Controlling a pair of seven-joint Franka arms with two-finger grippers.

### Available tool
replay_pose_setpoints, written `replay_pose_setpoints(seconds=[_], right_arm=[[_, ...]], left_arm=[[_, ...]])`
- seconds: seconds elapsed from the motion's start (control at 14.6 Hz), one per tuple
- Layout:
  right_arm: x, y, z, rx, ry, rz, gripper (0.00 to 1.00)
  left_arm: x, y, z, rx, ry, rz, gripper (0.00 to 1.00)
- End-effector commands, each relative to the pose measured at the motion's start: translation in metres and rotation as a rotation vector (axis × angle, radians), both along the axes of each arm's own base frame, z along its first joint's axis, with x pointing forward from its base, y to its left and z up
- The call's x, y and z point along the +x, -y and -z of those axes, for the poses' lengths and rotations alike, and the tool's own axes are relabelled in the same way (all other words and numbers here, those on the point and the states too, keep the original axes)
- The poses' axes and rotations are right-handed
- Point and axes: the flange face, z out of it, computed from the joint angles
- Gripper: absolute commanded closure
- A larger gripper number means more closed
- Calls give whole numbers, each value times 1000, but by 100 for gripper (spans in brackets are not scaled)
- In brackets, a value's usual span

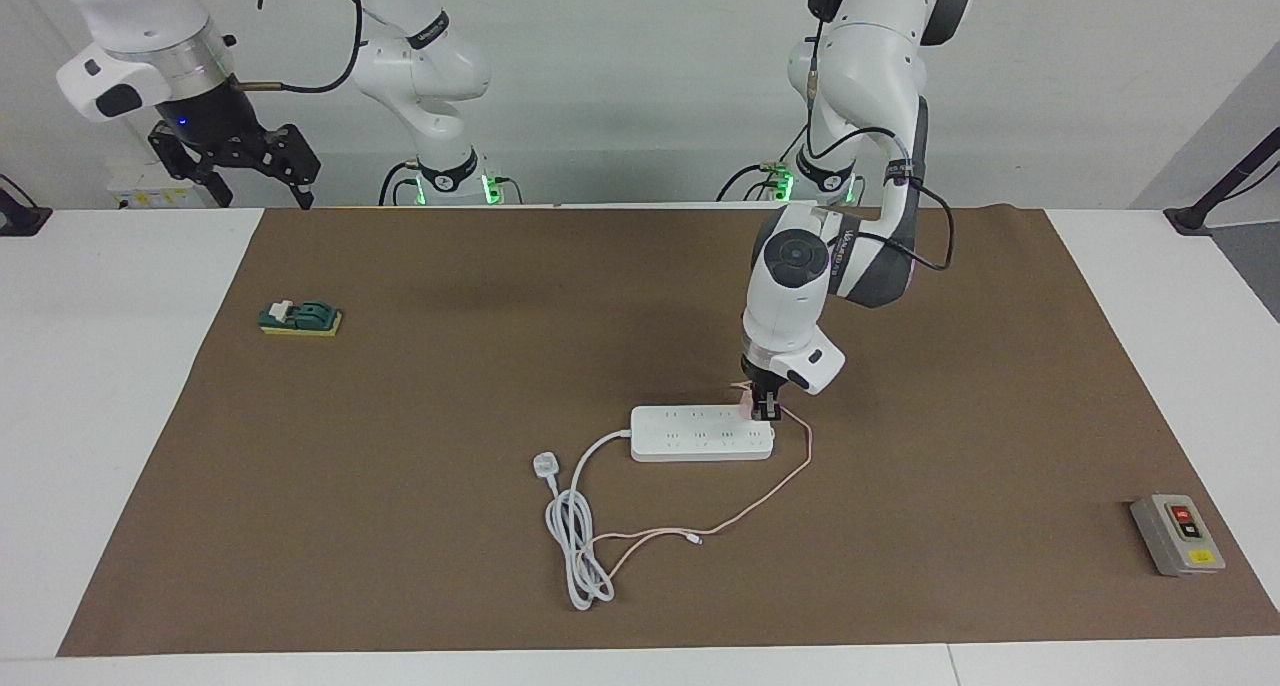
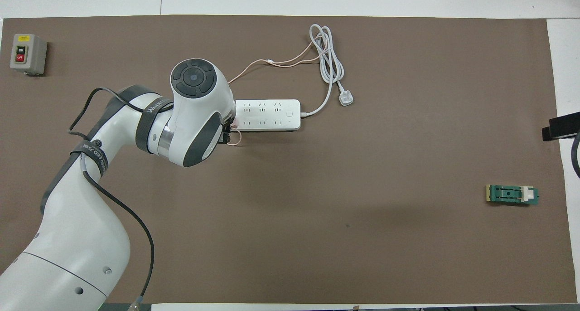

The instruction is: Plug charger into power strip

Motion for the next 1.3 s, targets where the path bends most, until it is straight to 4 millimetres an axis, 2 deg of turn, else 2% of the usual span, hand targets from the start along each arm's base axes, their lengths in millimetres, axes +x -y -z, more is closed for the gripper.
replay_pose_setpoints(seconds=[0.0,0.27,0.48,0.61,0.68,0.82,0.89,1.02,1.23], right_arm=[[-6,2,-2,-8,6,-17,0],[-6,1,-2,-8,8,-18,0],[-7,2,-4,-8,11,-18,0],[-7,1,-4,-8,11,-17,0],[-7,1,-3,-8,9,-18,0],[-7,0,-4,-8,11,-17,0],[-7,0,-4,-8,11,-18,0],[-7,1,-3,-8,9,-18,0],[-7,1,-4,-8,11,-18,0]], left_arm=[[-19,4,42,2,-40,17,100],[-23,3,47,1,-39,19,100],[-25,6,42,16,-59,28,100],[-18,7,34,12,-46,36,100],[-14,5,29,10,-38,38,94],[-11,3,17,10,-39,59,47],[-11,2,10,12,-45,82,34],[-8,-10,-14,4,-33,85,30],[-10,-17,-44,-7,-8,92,10]])
